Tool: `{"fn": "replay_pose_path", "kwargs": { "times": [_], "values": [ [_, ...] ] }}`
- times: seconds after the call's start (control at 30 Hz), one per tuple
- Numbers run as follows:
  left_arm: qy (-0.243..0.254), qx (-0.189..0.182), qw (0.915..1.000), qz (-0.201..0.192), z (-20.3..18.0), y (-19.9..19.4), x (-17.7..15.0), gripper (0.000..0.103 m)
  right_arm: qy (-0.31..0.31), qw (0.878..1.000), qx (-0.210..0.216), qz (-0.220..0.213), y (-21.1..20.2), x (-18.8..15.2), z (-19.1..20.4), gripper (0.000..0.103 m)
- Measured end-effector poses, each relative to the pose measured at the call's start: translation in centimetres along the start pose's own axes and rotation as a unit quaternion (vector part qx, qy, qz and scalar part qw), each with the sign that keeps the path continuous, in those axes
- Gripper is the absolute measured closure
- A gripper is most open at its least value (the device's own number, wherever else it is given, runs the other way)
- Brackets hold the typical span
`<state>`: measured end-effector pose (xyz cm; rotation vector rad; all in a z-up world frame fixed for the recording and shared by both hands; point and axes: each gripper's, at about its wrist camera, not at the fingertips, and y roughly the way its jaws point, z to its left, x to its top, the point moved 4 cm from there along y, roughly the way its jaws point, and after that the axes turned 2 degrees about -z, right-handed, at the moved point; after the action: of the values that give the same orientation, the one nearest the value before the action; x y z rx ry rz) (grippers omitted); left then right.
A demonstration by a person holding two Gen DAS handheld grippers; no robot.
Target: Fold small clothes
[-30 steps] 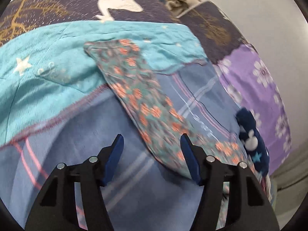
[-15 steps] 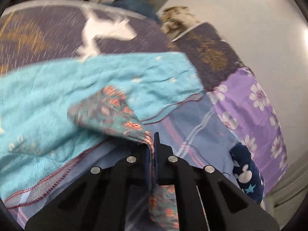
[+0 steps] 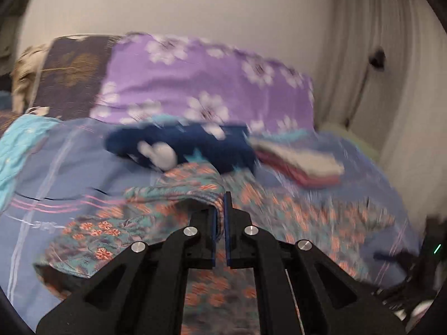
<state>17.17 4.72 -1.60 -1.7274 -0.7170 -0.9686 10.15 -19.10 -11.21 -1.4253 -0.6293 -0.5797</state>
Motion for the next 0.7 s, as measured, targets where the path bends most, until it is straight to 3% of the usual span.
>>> {"fn": "replay_pose_path", "kwargs": {
  "times": [0.03, 0.1, 0.13, 0.17, 0.23, 0.33, 0.43, 0.5, 0.53, 0.6, 0.7],
  "values": [
    [0.024, -0.002, 0.999, 0.037, -1.6, 2.1, -1.9, 0.094, 0.005, 1.0, 0.003, 0.001, 0.0, 0.1, -0.3, 0.002],
    [0.052, 0.002, 0.9943, 0.093, -2.8, 4.8, -4.7, 0.07, 0.019, 1.0, 0.018, -0.001, -0.1, 0.2, -1.1, 0.003],
    [0.067, 0.005, 0.9906, 0.12, -3.3, 5.7, -6.4, 0.067, 0.023, 0.999, 0.029, -0.002, -0.1, 0.4, -1.4, 0.009],
    [0.075, 0.005, 0.9885, 0.132, -3.6, 5.9, -7.4, 0.063, 0.022, 0.999, 0.038, -0.001, 0.0, 0.5, -1.5, 0.013],
    [0.085, 0.006, 0.9863, 0.141, -3.5, 5.6, -8.3, 0.057, 0.015, 0.998, 0.059, 0.008, 0.3, 0.8, -1.3, 0.035],
    [0.077, 0.013, 0.9899, 0.119, -2.7, 3.1, -7.7, 0.042, 0.011, 0.993, 0.11, 0.033, 1.4, 1.7, -0.2, 0.058],
    [0.064, 0.031, 0.9933, 0.091, -1.3, -0.4, -7.3, 0.036, -0.013, 0.989, 0.141, 0.04, 2.2, 3.2, 2.4, 0.058],
    [0.06, 0.067, 0.9924, 0.084, 0.2, -2.2, -7.5, 0.033, -0.057, 0.986, 0.152, 0.034, 2.5, 4.4, 5.3, 0.056],
    [0.062, 0.103, 0.9892, 0.084, 1.4, -2.9, -7.8, 0.033, -0.072, 0.984, 0.158, 0.034, 2.5, 4.8, 6.3, 0.047],
    [0.053, 0.166, 0.9802, 0.094, 4.3, -4.4, -8.6, 0.032, -0.11, 0.978, 0.176, 0.034, 3.0, 5.8, 9.4, 0.041],
    [0.01, 0.209, 0.9719, 0.108, 7.9, -5.5, -9.6, 0.032, -0.152, 0.969, 0.189, 0.046, 4.7, 6.7, 13.8, 0.035]
  ]
}}
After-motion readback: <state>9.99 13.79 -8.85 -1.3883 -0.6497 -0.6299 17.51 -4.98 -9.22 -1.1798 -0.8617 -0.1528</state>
